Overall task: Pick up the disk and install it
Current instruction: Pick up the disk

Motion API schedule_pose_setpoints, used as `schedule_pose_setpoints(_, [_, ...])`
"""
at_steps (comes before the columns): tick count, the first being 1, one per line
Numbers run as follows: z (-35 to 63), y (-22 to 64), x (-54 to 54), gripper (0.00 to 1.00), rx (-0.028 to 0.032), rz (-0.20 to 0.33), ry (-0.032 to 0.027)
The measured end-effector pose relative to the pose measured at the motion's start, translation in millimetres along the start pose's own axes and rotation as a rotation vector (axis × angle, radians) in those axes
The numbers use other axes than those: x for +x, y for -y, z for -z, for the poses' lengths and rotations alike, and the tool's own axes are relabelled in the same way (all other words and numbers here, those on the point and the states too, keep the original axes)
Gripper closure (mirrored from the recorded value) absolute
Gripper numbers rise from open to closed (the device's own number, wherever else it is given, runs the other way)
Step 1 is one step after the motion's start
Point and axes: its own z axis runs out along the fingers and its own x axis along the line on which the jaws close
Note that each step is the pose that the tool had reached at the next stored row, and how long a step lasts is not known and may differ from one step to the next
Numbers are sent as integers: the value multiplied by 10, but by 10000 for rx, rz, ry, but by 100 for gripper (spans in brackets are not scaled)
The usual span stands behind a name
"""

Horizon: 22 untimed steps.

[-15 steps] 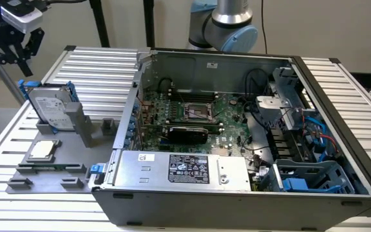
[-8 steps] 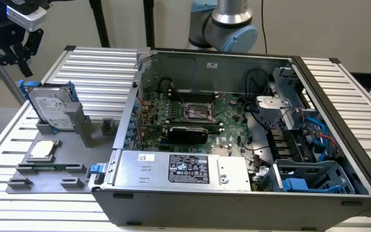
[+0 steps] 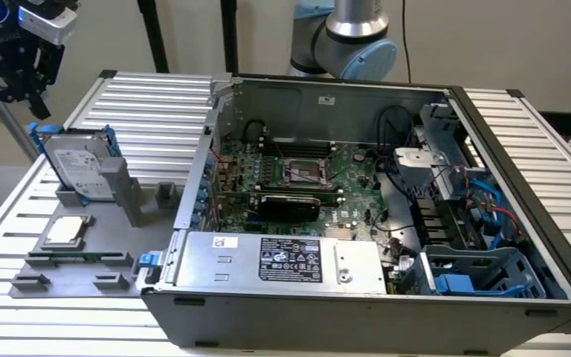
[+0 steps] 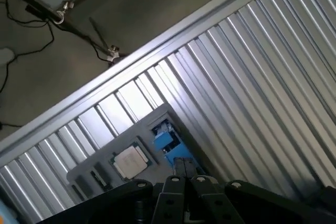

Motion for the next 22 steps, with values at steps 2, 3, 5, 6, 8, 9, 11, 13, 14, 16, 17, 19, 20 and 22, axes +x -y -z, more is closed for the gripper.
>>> schedule_pose_setpoints(2, [-3, 1, 0, 100, 2, 361, -12])
schedule_pose_setpoints(3, [-3, 0, 0, 100, 2, 545, -18])
schedule_pose_setpoints(5, [-5, 1, 0, 100, 4, 905, -31])
schedule_pose_setpoints(6, [-6, 1, 0, 100, 5, 1091, -38])
schedule_pose_setpoints(8, [-8, 1, 0, 100, 6, 1461, -51])
schedule_pose_setpoints(9, [-9, 1, 0, 100, 7, 1642, -57])
schedule_pose_setpoints(11, [-11, 1, 0, 100, 9, 1995, -69])
schedule_pose_setpoints(13, [-13, 1, 0, 100, 11, 2371, -82])
schedule_pose_setpoints(14, [-14, 1, 0, 100, 11, 2551, -89])
schedule_pose_setpoints(16, [-16, 1, 0, 100, 11, 2906, -102])
schedule_pose_setpoints(17, [-17, 1, 0, 100, 12, 3090, -108])
schedule_pose_setpoints(19, [-18, 1, 0, 100, 13, 3455, -122])
schedule_pose_setpoints(20, [-19, 1, 0, 100, 14, 3640, -128])
schedule_pose_setpoints(22, [-20, 1, 0, 100, 18, 4000, -140])
